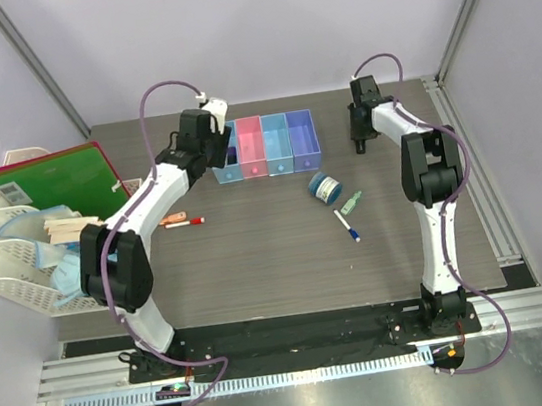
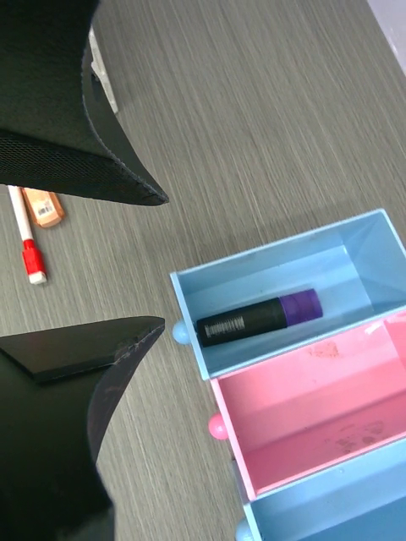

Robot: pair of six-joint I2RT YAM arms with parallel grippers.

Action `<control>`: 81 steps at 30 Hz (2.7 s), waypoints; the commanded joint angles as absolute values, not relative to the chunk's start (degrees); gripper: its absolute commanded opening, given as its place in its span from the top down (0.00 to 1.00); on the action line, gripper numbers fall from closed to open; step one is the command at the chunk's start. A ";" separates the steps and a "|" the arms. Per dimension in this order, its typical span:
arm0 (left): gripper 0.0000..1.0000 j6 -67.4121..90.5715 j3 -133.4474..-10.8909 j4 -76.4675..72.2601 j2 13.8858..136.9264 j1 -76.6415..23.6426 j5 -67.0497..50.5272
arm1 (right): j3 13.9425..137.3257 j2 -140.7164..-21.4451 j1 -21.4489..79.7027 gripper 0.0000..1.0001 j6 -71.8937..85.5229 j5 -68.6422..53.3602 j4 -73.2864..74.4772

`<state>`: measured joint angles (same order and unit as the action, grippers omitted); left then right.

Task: Sort the stationery into containers
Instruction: Pick up the pen from the center of the board, then place the pen in the storage box.

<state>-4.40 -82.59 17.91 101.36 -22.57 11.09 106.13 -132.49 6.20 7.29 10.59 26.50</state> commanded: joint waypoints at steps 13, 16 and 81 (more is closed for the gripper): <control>0.46 -3.78 -74.19 17.67 92.99 -15.38 13.01 | 109.95 -116.10 9.75 0.99 9.93 0.79 32.43; 0.46 -4.30 -72.08 18.45 92.02 -14.85 12.75 | 111.53 -116.45 12.30 0.99 10.37 -2.20 31.29; 0.33 -11.34 -55.81 32.17 65.48 -13.10 -5.54 | 143.53 -149.16 33.22 0.59 13.45 -20.74 14.06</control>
<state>-10.81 -54.94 33.10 65.98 -13.41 -4.38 141.01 -151.17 32.84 15.66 -20.45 15.05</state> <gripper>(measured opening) 0.672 0.349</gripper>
